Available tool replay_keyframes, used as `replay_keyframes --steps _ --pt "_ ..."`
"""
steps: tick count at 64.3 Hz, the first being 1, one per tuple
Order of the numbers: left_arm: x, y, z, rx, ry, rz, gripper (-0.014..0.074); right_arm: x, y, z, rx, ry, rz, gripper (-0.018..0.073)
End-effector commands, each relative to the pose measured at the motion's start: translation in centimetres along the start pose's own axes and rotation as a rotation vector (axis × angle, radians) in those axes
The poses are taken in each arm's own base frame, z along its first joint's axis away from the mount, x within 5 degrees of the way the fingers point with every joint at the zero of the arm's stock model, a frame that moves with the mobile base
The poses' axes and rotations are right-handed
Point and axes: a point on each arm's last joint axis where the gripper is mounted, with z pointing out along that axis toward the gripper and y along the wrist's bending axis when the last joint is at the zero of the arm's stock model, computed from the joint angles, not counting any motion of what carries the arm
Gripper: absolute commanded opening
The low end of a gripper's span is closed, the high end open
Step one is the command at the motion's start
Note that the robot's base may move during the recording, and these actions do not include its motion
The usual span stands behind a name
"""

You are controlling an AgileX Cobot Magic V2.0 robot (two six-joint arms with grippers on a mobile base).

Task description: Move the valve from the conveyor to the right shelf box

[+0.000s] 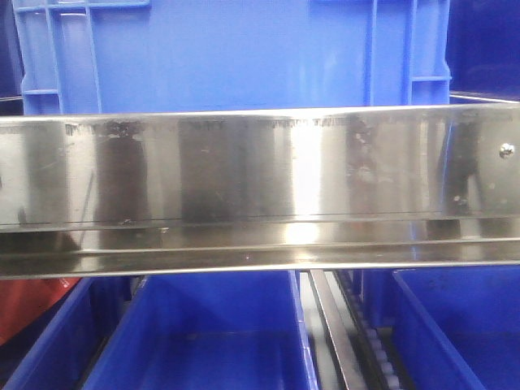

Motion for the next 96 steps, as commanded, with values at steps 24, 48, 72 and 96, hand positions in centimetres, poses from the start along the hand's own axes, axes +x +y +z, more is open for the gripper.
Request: replay_keyframes --steps 24,48,72,96 --pt "-0.3 0.0 0.0 0.002 -0.027 -0.009 -0.0111 -0.1 -0.1 0.0 0.007 -0.022 -0.004 -0.0162" --pt "-0.3 0.0 0.0 0.002 -0.027 -0.009 -0.0111 -0.1 -0.1 0.0 0.007 -0.031 -0.004 -0.0162" --pt "-0.3 0.0 0.0 0.002 -0.027 -0.009 -0.0111 1.7 -1.8 -0.4 0.255 -0.099 0.016 -0.0162" --pt "-0.3 0.0 0.0 0.002 -0.027 -0.009 -0.0111 7.9 -1.9 -1.1 0.310 -0.154 0.062 -0.0162"
